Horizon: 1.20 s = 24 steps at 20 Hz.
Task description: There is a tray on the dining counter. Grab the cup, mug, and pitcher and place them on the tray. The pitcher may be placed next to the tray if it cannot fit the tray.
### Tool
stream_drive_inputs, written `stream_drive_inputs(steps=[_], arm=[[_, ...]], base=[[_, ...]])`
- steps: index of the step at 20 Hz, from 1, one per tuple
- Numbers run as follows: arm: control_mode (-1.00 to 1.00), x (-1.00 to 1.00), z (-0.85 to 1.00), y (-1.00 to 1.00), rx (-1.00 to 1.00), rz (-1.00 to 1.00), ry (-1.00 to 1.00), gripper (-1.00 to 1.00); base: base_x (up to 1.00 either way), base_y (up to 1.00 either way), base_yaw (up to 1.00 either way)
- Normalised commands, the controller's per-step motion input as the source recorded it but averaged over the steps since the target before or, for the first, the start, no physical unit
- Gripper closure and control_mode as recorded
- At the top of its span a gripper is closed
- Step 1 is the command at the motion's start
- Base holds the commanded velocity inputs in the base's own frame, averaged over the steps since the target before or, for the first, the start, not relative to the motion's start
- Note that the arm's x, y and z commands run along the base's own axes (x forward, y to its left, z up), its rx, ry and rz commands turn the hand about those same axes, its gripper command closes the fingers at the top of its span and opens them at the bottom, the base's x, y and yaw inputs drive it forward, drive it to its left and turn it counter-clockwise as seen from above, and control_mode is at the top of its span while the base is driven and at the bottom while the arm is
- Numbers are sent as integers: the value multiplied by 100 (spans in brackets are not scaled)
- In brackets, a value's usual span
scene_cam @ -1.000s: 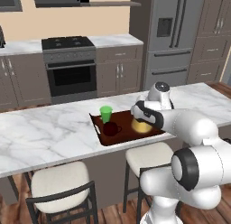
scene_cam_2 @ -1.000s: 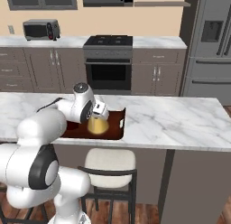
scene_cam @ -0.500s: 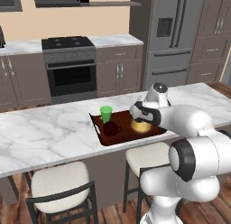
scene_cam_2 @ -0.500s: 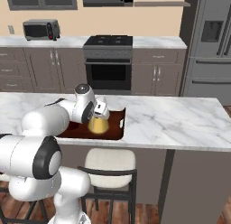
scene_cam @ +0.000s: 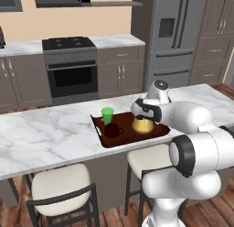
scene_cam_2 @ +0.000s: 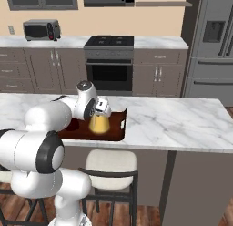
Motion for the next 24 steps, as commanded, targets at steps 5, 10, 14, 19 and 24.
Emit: stream_drive_inputs(steps=[5, 10, 14, 19, 24], arm=[[-100, 0, 0, 0, 0, 0, 0, 100], [-100, 6, 0, 0, 0, -3, 0, 100], [-100, 0, 0, 0, 0, 0, 0, -100], [-100, 0, 0, 0, 0, 0, 0, -100], [-100, 0, 0, 0, 0, 0, 0, -100]], base=[[0, 0, 0], [0, 0, 0], [0, 0, 0], [0, 0, 0], [0, 0, 0]])
